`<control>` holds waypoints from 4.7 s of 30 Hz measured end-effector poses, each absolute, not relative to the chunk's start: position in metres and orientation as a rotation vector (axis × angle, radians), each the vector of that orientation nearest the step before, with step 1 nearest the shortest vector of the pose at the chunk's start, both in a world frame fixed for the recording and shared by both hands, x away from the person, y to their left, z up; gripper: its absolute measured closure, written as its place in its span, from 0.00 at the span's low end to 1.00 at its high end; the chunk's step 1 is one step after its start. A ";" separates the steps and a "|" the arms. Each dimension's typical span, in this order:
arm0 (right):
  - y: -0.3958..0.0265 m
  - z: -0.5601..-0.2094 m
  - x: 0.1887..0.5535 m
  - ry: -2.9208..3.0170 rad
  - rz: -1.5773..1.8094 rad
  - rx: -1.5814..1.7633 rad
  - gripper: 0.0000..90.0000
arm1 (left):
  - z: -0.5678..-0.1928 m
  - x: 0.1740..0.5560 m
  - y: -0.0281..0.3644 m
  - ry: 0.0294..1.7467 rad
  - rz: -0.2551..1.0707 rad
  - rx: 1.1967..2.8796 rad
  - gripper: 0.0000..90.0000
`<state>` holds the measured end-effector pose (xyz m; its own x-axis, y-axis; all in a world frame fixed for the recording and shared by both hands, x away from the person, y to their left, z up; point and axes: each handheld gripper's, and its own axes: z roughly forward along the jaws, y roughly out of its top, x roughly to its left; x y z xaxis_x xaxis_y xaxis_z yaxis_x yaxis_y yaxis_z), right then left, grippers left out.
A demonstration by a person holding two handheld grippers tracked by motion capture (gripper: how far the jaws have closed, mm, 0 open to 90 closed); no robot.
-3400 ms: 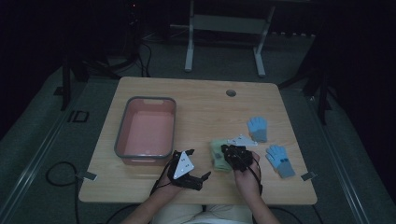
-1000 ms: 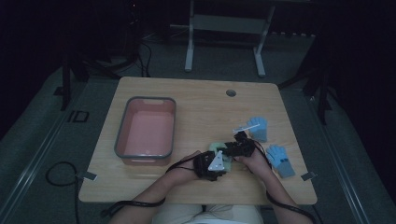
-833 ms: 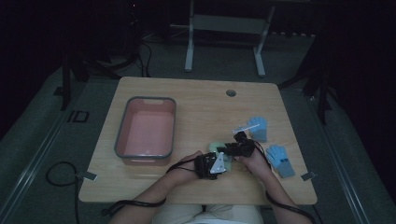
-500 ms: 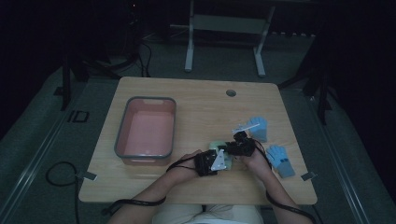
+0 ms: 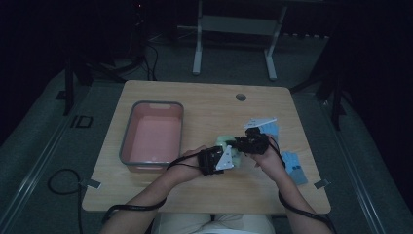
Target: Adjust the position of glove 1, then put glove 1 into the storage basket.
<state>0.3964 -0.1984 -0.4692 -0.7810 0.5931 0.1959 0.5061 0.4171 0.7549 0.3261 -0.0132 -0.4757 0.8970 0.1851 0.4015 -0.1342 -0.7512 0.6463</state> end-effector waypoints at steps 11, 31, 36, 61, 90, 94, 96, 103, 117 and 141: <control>-0.172 -0.435 0.403 2.525 1.353 0.923 0.81 | -0.442 0.329 0.015 0.049 0.653 2.344 0.83; -0.098 -0.415 0.416 2.568 1.374 0.811 0.81 | -0.423 0.328 0.076 0.126 0.725 2.391 0.83; -0.082 -0.413 0.419 2.579 1.375 0.797 0.81 | -0.422 0.330 0.091 0.147 0.729 2.400 0.83; 0.018 -0.453 0.443 2.659 1.415 0.828 0.80 | -0.458 0.352 0.179 0.266 0.622 2.519 0.83; -0.044 -0.451 0.437 2.642 1.478 0.789 0.23 | -0.475 0.384 0.172 0.469 0.464 2.592 0.44; -0.055 -0.446 0.429 2.674 1.475 0.734 0.15 | -0.458 0.380 0.174 0.549 0.460 2.493 0.26; -0.057 -0.445 0.427 2.663 1.456 0.734 0.16 | -0.450 0.377 0.171 0.567 0.470 2.458 0.22; -0.085 -0.440 0.422 2.590 1.504 0.667 0.20 | -0.437 0.361 0.152 0.550 0.477 2.376 0.10; -0.136 -0.440 0.405 2.529 1.461 0.778 0.15 | -0.433 0.336 0.089 0.491 0.465 2.228 0.07; -0.214 -0.460 0.387 2.418 1.409 0.809 0.36 | -0.470 0.318 0.035 0.521 0.351 2.210 0.02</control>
